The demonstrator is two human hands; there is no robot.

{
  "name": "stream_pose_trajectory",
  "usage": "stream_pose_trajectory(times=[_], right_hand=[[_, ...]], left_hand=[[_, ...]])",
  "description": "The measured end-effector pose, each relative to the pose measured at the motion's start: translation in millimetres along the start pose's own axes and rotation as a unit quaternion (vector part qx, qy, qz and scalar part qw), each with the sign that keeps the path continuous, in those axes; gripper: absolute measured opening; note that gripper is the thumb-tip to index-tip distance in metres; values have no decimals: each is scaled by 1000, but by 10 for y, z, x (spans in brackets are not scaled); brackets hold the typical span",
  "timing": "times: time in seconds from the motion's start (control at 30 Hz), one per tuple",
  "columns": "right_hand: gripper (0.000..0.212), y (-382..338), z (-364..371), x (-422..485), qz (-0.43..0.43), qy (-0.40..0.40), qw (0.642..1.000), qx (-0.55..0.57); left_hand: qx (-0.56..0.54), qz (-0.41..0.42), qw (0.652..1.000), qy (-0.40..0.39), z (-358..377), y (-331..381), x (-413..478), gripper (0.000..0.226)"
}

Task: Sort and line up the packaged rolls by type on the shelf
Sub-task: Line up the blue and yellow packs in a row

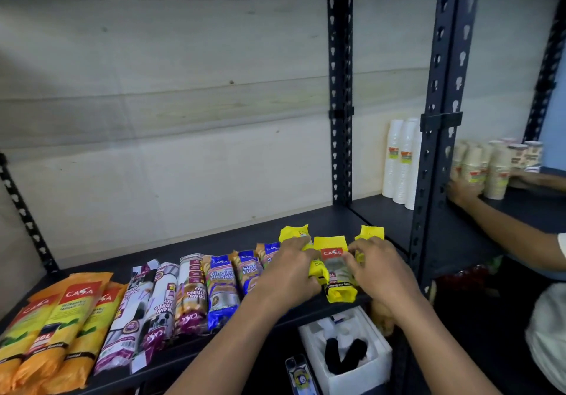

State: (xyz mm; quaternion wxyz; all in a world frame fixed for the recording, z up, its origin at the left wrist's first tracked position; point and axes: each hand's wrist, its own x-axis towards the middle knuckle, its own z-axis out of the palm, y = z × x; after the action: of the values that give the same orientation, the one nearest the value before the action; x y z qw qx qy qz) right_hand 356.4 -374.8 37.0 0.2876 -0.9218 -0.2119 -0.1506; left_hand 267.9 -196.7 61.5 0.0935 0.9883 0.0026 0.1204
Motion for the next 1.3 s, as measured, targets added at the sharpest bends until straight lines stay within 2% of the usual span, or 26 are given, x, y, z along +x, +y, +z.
stream_pose_trajectory(times=[0.17,0.3,0.43,0.53,0.7,0.93,1.07,1.2,1.3], right_hand=[[52,332,68,-19,-2,-73,997,13],[53,424,191,-3,-19,-155,986,63],[43,507,277,38,-44,-146,984,94],[38,555,251,63,-59,-141,980,124],[45,583,167,129,-69,-140,977,148],[43,609,234,219,-77,-132,974,167],[52,612,186,220,-68,-146,967,198],[64,705,129,173,-107,-141,973,150],[78,766,26,118,-176,-141,974,19]], left_hand=[[58,-20,997,-47,166,123,77,66],[94,-17,993,-73,276,113,80,81],[93,-13,990,-102,360,99,69,86],[99,-1,991,-88,432,80,63,87],[115,15,993,-8,489,106,113,73],[142,-34,989,31,573,255,201,72],[122,-47,991,18,562,276,220,73],[76,-34,996,26,487,209,133,73],[80,-27,996,30,403,151,48,71]])
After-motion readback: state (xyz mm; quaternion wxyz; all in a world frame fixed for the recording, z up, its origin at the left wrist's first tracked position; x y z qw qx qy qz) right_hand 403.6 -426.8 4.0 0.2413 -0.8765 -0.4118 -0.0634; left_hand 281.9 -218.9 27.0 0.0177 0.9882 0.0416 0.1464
